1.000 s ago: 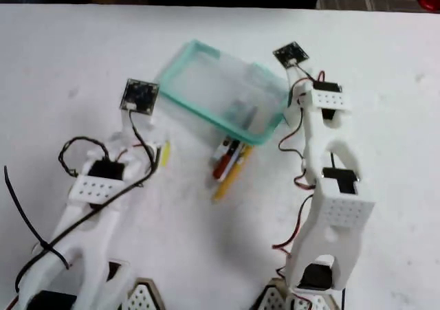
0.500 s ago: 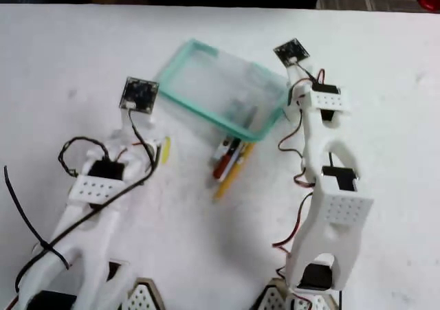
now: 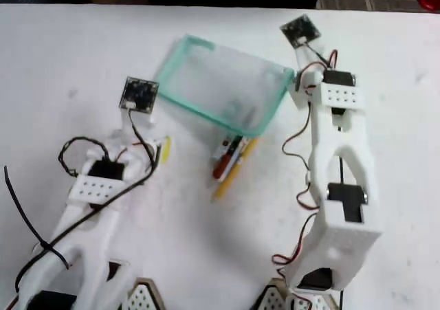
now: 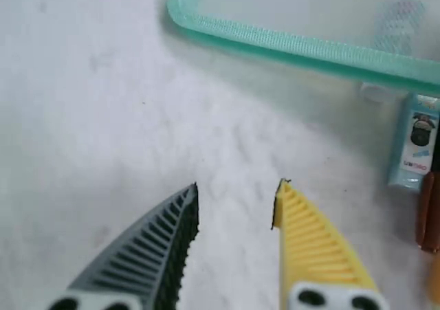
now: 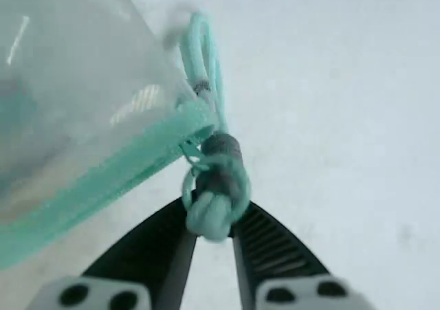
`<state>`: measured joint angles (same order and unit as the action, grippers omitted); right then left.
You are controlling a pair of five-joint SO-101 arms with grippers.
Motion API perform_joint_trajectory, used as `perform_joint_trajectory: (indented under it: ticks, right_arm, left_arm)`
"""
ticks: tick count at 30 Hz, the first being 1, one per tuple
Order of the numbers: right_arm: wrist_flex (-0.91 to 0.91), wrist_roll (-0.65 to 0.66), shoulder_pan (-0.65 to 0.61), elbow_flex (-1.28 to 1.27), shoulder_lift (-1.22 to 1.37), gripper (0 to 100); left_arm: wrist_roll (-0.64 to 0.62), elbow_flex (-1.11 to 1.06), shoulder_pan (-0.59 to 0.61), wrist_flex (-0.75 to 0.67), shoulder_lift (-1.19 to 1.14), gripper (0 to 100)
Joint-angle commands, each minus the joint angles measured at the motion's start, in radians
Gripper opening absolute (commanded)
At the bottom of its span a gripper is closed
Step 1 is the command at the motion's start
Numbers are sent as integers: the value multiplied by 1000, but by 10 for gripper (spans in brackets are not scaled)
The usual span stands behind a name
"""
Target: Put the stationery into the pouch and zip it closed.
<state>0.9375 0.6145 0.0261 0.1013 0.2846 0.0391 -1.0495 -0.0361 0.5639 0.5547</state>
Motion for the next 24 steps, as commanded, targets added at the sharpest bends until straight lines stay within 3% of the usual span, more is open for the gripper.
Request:
perform_joint_trajectory:
  ticks: [1, 14, 24]
  right_arm:
    - [38, 14, -19, 40, -104, 23]
    - [265, 8, -81, 40, -338, 20]
    - [269, 6, 1, 40, -226, 25]
  left_arm:
    - [8, 12, -2, -28, -1, 203]
    - [11, 12, -1, -23, -1, 203]
    - [12, 11, -1, -20, -1, 203]
